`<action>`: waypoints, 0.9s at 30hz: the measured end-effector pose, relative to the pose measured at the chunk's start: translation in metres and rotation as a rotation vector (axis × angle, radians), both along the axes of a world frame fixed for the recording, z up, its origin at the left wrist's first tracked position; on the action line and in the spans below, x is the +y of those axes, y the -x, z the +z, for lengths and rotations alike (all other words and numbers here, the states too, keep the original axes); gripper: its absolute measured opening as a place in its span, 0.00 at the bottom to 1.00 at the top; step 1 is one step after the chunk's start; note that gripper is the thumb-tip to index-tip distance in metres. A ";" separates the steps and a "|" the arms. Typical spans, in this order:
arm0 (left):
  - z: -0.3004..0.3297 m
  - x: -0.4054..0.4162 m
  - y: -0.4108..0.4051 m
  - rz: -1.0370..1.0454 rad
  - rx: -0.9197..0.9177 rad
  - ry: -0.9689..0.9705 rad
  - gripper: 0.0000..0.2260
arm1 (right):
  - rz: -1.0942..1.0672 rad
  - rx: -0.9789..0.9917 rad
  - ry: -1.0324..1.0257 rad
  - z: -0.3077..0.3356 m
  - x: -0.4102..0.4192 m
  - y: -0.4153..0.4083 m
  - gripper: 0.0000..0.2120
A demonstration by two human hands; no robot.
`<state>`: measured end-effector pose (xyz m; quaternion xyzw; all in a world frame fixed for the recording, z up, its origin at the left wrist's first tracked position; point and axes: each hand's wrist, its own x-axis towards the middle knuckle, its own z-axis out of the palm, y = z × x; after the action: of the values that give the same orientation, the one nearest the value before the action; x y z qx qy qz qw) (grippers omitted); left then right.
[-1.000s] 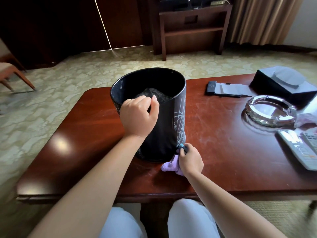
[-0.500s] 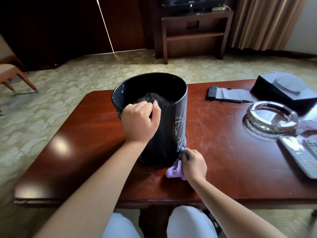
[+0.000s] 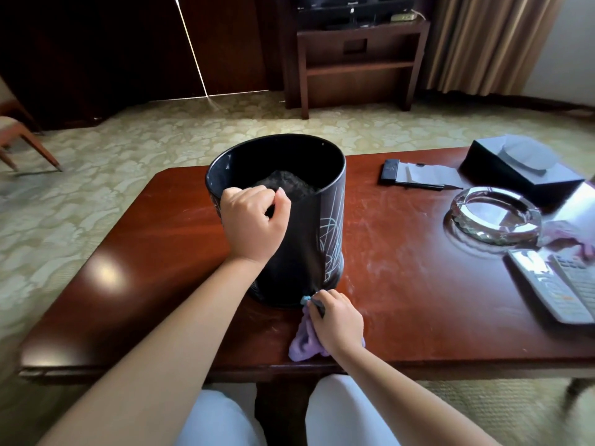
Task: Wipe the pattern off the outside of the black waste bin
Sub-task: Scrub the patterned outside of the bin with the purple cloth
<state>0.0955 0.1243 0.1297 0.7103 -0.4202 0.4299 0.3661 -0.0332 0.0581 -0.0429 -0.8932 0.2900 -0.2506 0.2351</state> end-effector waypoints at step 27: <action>0.017 -0.009 -0.003 0.132 0.123 -0.223 0.20 | -0.050 0.011 -0.281 0.005 0.012 -0.001 0.10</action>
<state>0.0985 0.1152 0.1467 0.7975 -0.3946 0.3595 0.2810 -0.0320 0.0697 -0.0380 -0.8453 0.3458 -0.2083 0.3500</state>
